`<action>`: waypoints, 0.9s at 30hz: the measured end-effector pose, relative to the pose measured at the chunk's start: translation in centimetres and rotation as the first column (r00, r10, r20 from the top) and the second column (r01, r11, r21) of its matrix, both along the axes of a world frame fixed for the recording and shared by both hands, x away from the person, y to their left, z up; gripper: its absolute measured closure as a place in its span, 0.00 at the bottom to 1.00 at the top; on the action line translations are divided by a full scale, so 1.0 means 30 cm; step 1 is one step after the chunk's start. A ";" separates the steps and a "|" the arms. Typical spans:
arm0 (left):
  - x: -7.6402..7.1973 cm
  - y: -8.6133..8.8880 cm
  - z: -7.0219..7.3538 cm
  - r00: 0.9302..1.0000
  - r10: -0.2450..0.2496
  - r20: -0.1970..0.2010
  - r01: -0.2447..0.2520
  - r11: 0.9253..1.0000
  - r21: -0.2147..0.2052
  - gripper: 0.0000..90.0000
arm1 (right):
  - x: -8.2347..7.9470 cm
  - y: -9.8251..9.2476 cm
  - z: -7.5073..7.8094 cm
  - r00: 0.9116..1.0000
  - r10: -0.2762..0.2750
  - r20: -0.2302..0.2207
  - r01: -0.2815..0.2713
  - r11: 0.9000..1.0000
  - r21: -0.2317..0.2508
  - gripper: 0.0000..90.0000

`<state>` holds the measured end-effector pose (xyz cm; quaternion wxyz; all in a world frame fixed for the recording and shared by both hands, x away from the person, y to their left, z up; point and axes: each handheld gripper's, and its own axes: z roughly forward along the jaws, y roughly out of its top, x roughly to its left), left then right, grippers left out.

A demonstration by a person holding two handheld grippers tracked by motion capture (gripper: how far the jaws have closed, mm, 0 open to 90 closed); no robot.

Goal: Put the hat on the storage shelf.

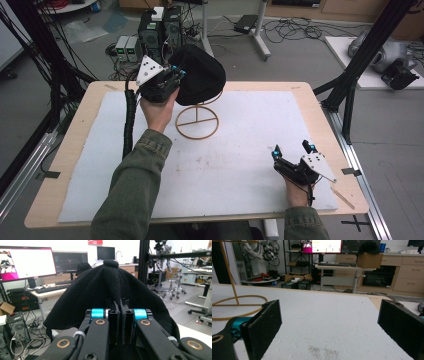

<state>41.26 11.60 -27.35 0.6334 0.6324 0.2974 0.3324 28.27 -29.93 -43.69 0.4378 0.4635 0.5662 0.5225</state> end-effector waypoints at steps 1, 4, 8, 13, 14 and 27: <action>0.001 0.000 0.001 1.000 -0.005 -0.003 0.005 1.000 0.008 0.97 | 0.000 0.000 0.000 1.000 0.000 -0.001 0.000 1.000 -0.002 0.05; -0.001 -0.002 0.003 1.000 -0.017 -0.009 0.017 1.000 0.022 0.97 | -0.001 0.001 0.000 1.000 -0.001 -0.002 0.001 1.000 0.001 0.05; 0.000 -0.004 0.005 0.999 -0.023 -0.025 0.023 0.999 0.039 0.97 | -0.001 0.001 0.001 1.000 -0.003 -0.002 0.003 1.000 0.001 0.05; 0.007 -0.010 0.014 0.999 -0.015 -0.042 0.018 0.998 0.057 0.93 | -0.001 0.002 0.001 1.000 -0.004 -0.001 0.004 1.000 0.005 0.05; 0.007 -0.011 0.015 0.999 -0.011 -0.040 0.014 0.998 0.059 0.89 | -0.001 0.002 0.001 1.000 -0.004 -0.001 0.004 1.000 0.004 0.05; 0.010 -0.003 0.019 0.997 0.075 -0.030 -0.073 0.996 0.041 0.40 | -0.002 -0.002 0.002 1.000 -0.005 0.004 0.005 1.000 0.003 0.05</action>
